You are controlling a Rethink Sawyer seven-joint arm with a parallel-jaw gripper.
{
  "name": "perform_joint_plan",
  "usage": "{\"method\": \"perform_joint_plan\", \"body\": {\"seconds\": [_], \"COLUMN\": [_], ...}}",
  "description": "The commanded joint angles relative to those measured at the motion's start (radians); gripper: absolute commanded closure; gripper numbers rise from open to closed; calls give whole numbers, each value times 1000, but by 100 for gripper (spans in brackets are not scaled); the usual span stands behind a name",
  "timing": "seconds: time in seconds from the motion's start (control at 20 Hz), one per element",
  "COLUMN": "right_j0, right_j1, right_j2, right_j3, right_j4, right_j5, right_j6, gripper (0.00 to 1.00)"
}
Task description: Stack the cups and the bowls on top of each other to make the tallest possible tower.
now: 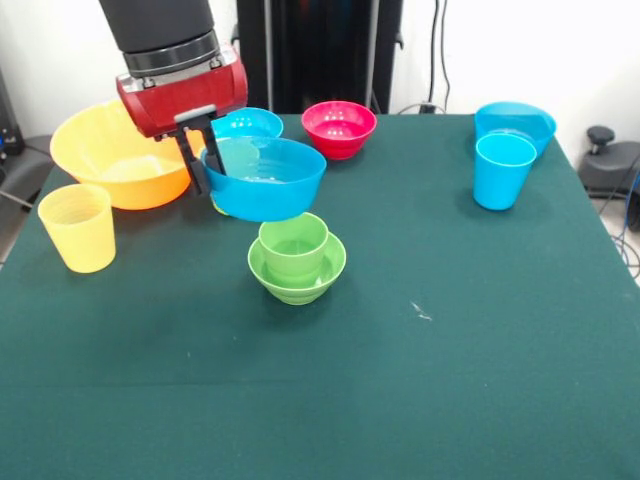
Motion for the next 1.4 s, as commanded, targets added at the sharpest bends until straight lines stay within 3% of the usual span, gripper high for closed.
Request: {"method": "perform_joint_plan", "body": {"seconds": [0.05,0.65,1.4], "right_j0": [29,23,-6], "right_j1": [61,89,118], "right_j2": [11,21,30], "right_j3": [78,76,108], "right_j4": [-70,-69,-119], "right_j5": [-70,-87,-165], "right_j6": [-67,-79,-77], "gripper": [100,100,100]}}
